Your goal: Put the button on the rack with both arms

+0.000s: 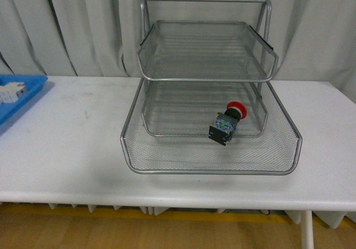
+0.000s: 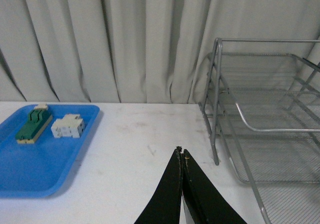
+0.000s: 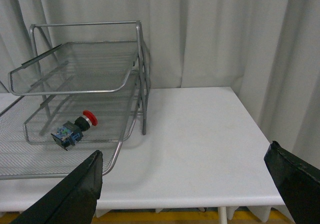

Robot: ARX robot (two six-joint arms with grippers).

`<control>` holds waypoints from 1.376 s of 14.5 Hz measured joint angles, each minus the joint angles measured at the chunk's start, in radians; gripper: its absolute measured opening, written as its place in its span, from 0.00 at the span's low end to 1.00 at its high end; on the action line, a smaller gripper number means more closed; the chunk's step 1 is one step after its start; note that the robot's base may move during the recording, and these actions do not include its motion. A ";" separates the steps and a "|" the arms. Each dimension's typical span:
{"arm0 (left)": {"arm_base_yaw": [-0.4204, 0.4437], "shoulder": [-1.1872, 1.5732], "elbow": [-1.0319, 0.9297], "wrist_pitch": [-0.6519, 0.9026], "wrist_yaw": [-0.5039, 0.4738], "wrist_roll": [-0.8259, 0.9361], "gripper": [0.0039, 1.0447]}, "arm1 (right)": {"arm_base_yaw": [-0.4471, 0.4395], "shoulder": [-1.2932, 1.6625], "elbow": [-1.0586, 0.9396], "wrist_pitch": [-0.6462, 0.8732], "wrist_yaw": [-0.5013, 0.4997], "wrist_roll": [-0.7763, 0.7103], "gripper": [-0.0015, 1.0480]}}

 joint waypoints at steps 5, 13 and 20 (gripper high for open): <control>0.072 -0.167 -0.132 -0.028 0.073 0.000 0.01 | 0.000 0.000 0.000 0.000 0.000 0.000 0.94; 0.167 -0.409 -0.227 -0.174 0.168 -0.001 0.01 | 0.000 0.000 0.000 0.000 0.000 0.000 0.94; 0.167 -0.571 -0.266 -0.275 0.168 -0.001 0.01 | 0.000 0.000 0.000 0.000 0.000 0.000 0.94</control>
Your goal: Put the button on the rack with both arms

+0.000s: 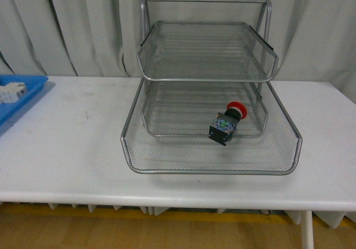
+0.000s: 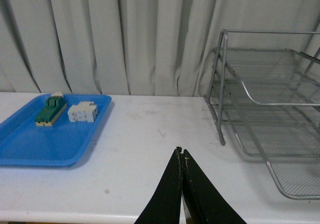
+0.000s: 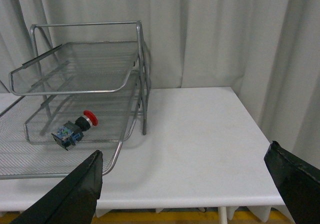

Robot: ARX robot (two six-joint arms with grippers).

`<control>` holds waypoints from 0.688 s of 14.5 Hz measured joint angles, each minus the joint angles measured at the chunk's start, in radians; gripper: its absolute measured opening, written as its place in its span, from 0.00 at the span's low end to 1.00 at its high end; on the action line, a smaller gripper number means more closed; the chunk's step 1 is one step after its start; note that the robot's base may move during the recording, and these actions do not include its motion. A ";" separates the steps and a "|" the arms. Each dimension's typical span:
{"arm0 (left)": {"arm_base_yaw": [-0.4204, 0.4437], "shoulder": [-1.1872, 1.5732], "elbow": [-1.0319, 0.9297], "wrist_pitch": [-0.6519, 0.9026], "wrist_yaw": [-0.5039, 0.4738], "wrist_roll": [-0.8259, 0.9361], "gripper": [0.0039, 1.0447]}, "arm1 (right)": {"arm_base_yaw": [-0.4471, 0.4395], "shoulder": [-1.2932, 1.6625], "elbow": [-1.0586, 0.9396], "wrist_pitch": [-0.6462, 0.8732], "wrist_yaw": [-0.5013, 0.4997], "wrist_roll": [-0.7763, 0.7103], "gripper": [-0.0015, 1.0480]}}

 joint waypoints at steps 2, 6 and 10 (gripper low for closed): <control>0.000 -0.046 0.000 -0.050 0.000 0.000 0.01 | 0.000 0.000 0.000 0.000 0.000 0.000 0.94; 0.000 -0.122 0.000 -0.129 0.000 0.000 0.01 | 0.000 0.000 0.000 0.000 0.000 0.000 0.94; 0.000 -0.301 0.007 -0.311 -0.001 0.000 0.01 | 0.000 0.000 0.000 0.001 -0.001 0.000 0.94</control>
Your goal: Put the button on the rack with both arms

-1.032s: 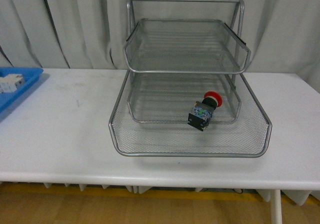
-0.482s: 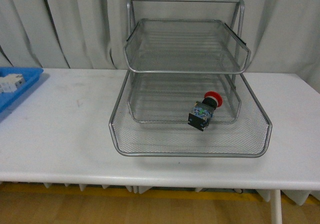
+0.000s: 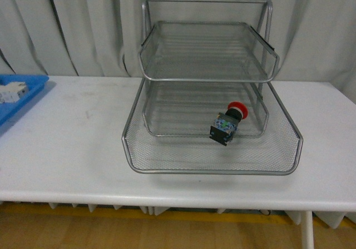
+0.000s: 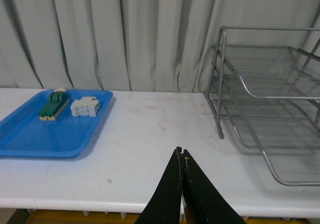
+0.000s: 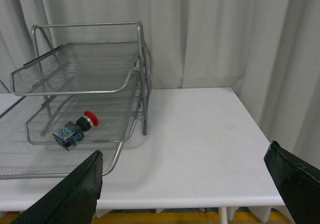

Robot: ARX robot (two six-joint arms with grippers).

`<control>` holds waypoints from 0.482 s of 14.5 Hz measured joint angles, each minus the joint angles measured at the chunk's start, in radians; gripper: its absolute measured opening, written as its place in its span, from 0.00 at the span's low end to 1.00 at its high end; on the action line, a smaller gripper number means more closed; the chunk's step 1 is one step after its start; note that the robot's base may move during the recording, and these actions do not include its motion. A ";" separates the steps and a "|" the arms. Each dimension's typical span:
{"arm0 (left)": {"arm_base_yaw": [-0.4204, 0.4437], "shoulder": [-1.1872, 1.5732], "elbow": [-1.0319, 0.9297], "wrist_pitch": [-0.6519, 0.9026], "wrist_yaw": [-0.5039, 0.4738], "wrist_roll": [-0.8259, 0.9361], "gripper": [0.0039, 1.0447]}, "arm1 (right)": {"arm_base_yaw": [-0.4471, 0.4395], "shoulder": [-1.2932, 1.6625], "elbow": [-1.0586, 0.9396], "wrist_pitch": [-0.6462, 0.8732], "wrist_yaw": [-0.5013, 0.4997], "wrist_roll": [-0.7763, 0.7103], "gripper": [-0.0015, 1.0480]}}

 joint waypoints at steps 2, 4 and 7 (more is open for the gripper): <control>0.000 0.000 -0.006 -0.002 0.001 0.000 0.01 | 0.000 0.000 0.000 -0.002 0.001 0.000 0.94; 0.000 0.000 -0.006 -0.007 0.001 -0.002 0.12 | 0.000 0.000 0.000 -0.001 0.001 0.000 0.94; 0.000 0.000 -0.006 -0.007 0.001 -0.002 0.56 | 0.000 0.000 0.000 -0.001 0.001 0.000 0.94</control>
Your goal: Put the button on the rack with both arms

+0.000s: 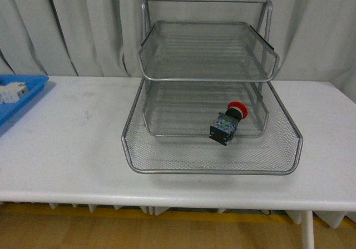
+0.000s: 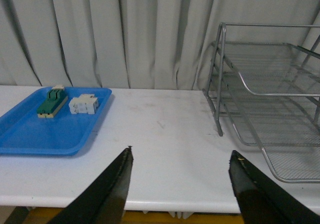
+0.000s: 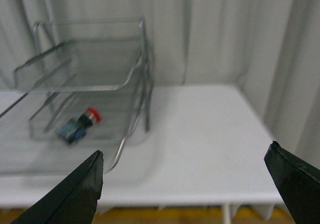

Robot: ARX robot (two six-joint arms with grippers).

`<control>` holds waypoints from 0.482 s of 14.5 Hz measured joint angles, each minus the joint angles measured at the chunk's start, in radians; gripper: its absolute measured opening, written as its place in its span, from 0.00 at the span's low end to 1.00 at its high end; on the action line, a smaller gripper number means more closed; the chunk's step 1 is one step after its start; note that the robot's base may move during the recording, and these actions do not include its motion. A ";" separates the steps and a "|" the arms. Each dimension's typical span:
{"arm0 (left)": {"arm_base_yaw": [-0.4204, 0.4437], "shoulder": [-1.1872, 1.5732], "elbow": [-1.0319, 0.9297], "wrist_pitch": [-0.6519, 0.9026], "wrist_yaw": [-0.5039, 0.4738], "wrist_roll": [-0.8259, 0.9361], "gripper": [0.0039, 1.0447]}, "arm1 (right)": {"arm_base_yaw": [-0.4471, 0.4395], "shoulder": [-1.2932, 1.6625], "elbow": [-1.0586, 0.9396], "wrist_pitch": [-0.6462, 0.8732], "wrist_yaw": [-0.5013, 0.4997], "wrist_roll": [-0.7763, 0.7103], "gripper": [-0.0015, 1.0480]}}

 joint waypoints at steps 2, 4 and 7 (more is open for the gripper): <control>0.000 0.000 0.000 0.000 0.002 0.000 0.78 | -0.070 0.247 0.108 -0.104 -0.211 0.072 0.94; 0.000 0.000 0.000 0.000 -0.001 0.000 0.95 | 0.002 0.513 0.219 0.148 -0.225 0.117 0.94; 0.000 0.000 0.000 0.000 0.000 0.000 0.94 | 0.125 0.993 0.415 0.392 -0.200 0.217 0.94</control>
